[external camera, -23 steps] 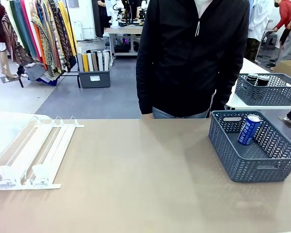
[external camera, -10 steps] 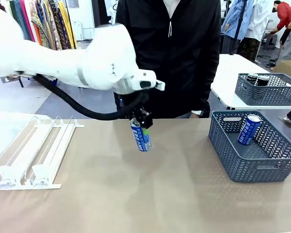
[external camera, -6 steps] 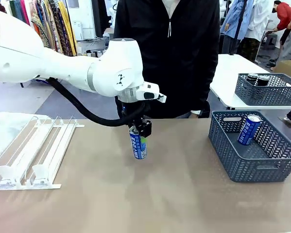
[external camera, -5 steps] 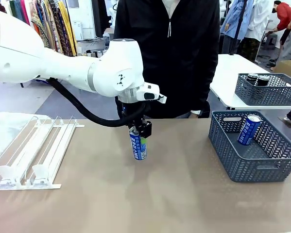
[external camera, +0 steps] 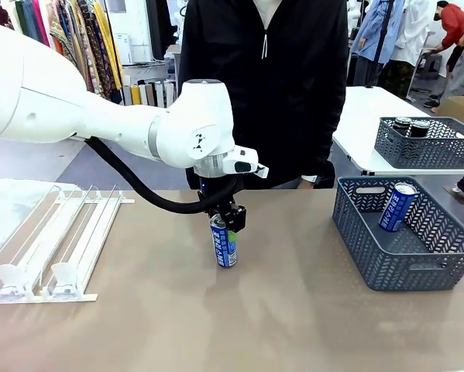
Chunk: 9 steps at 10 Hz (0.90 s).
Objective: Retrieve and store the cans from the dispenser.
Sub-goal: Pick up one can from the Automatic Can Dispenser and place it in the middle of the table.
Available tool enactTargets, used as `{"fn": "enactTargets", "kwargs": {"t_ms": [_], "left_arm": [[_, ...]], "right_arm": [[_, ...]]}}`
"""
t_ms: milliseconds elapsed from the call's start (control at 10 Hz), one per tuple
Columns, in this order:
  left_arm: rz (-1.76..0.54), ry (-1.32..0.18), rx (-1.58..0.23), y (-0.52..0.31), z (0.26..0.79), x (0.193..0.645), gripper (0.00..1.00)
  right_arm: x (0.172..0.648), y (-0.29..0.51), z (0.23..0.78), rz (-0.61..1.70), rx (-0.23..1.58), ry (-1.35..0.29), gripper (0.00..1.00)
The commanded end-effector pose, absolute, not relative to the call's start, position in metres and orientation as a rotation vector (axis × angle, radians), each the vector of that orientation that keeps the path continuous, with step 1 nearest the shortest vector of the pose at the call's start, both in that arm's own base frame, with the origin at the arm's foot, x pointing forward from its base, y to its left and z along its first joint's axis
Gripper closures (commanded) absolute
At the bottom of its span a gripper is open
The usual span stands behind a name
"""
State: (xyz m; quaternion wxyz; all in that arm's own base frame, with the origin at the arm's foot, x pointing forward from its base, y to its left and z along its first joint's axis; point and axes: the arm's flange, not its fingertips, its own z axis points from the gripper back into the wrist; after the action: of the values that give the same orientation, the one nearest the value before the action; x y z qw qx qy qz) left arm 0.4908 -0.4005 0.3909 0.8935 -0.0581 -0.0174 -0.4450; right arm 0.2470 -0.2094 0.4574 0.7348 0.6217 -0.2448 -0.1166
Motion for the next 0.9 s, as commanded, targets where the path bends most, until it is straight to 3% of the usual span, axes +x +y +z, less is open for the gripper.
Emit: {"fn": "enactTargets", "kwargs": {"t_ms": [0, 100, 400, 800], "left_arm": [[-0.936, -0.055, -0.115, -0.403, 0.397, 0.486, 0.44], [-0.941, -0.065, -0.111, -0.403, 0.398, 0.486, 0.0], [-0.938, -0.134, -0.109, -0.395, 0.426, 0.481, 0.0], [-0.862, -0.282, -0.208, -0.284, 0.548, 0.452, 0.0]], "right_arm": [[0.247, -0.21, 0.459, -0.237, 1.372, -0.555, 0.0], [0.247, -0.21, 0.459, -0.237, 1.372, -0.555, 0.0], [0.247, -0.21, 0.459, -0.237, 1.372, -0.555, 0.0], [0.247, -0.21, 0.459, -0.237, 1.372, -0.555, 0.0]]}}
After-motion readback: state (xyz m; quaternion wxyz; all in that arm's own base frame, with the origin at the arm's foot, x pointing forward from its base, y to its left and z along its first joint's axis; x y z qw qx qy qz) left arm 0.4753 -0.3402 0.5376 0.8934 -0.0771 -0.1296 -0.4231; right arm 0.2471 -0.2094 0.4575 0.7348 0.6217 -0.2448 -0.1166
